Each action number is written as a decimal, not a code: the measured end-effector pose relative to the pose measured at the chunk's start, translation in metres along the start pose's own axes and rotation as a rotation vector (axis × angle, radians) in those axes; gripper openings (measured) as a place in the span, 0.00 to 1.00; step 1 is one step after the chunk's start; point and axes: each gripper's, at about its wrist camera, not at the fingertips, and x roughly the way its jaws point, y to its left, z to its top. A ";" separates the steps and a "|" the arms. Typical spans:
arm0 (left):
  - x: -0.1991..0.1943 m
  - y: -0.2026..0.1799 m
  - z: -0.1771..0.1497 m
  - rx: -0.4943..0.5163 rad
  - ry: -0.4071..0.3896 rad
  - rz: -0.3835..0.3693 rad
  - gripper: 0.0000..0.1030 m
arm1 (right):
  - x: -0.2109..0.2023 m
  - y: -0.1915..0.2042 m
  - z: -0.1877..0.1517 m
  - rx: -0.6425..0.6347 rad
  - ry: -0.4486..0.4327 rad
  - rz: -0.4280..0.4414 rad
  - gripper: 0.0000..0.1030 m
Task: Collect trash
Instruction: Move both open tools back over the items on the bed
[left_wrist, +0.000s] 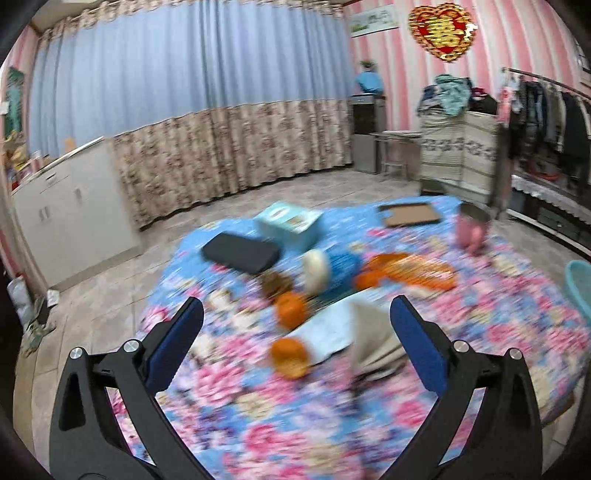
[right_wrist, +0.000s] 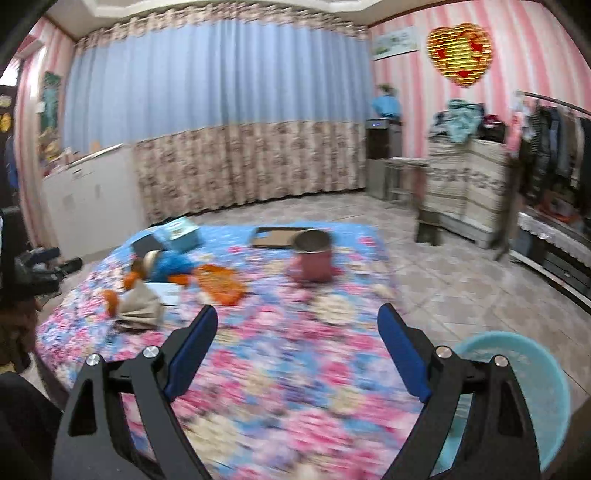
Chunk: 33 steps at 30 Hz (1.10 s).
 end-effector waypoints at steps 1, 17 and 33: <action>0.008 0.008 -0.007 -0.011 0.011 0.030 0.95 | 0.007 0.012 0.001 -0.006 0.006 0.025 0.84; 0.046 0.041 -0.046 -0.092 0.088 0.002 0.95 | 0.120 0.135 -0.006 -0.154 0.151 0.192 0.84; 0.068 0.043 -0.052 -0.102 0.149 0.006 0.95 | 0.176 0.165 -0.016 -0.155 0.274 0.278 0.84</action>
